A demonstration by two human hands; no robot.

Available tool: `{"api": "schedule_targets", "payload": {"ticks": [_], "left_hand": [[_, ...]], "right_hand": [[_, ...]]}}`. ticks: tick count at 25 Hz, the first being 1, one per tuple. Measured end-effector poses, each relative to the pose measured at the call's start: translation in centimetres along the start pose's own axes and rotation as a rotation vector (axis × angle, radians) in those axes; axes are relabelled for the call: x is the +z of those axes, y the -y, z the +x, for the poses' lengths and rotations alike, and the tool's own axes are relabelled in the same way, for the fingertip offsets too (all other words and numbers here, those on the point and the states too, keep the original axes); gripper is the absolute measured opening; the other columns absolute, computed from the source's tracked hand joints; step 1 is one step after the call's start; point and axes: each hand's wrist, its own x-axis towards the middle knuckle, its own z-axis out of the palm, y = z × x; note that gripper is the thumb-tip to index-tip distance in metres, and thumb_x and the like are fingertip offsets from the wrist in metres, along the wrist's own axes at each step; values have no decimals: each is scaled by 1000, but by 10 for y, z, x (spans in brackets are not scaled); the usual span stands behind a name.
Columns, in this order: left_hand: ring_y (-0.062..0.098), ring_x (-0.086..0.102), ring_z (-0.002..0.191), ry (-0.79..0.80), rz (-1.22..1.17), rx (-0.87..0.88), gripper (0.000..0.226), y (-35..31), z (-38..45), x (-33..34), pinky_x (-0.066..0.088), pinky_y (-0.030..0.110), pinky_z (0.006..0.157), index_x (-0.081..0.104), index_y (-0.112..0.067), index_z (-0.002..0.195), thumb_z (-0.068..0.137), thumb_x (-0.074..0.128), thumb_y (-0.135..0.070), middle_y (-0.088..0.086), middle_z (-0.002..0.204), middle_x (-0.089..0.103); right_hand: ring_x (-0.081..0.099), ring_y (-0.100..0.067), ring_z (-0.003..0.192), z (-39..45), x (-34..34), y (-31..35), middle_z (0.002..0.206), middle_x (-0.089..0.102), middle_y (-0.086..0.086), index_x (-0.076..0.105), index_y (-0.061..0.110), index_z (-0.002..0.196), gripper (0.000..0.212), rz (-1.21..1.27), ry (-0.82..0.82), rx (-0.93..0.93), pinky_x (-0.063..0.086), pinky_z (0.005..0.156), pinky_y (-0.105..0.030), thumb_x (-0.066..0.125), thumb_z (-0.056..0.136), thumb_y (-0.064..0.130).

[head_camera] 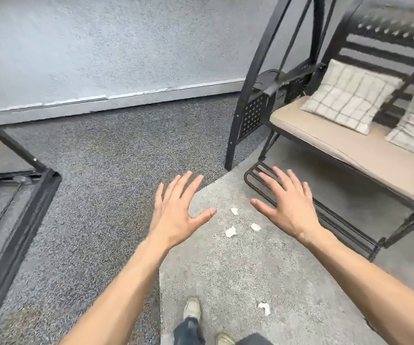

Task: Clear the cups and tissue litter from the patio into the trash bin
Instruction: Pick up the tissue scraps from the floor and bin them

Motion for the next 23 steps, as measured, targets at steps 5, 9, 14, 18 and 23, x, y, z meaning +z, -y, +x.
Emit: {"api": "schedule_targets", "payload": {"ticks": [5, 9, 14, 18, 23], "left_hand": [[14, 8, 149, 88, -27, 188, 85, 17, 73, 15, 2, 53, 120, 12, -46, 150, 78, 22, -89, -10, 163, 12], [14, 10, 149, 158, -51, 338, 85, 22, 120, 32, 3, 52, 121, 17, -43, 151, 79, 25, -87, -10, 162, 14], [15, 14, 149, 232, -54, 401, 83, 17, 162, 60, 5, 52, 121, 20, -42, 150, 80, 27, -85, -9, 162, 16], [16, 15, 149, 285, -44, 410, 81, 2, 189, 88, 4, 51, 121, 19, -42, 151, 82, 31, -83, -8, 162, 18], [14, 16, 148, 351, -12, 433, 81, -16, 211, 124, 4, 49, 121, 21, -40, 151, 82, 30, -82, -9, 162, 17]], "right_hand": [[9, -25, 146, 5, 4, -13, 158, 20, 4, 25, 46, 142, 72, -43, -51, 239, 13, 115, -58, 34, 79, 80], [10, -24, 146, -1, 12, -16, 158, 21, 4, 26, 46, 142, 72, -58, -90, 423, 14, 114, -58, 32, 78, 80], [8, -22, 147, -19, 22, -36, 159, 20, 4, 24, 45, 143, 74, -60, -76, 600, 14, 115, -58, 33, 79, 80], [10, -23, 147, -22, 33, -66, 159, 19, 4, 25, 46, 143, 77, -22, -72, 677, 13, 115, -58, 26, 77, 84], [9, -22, 147, -18, 55, -94, 159, 17, 4, 23, 45, 144, 76, 36, -41, 730, 12, 115, -57, 25, 78, 83]]}}
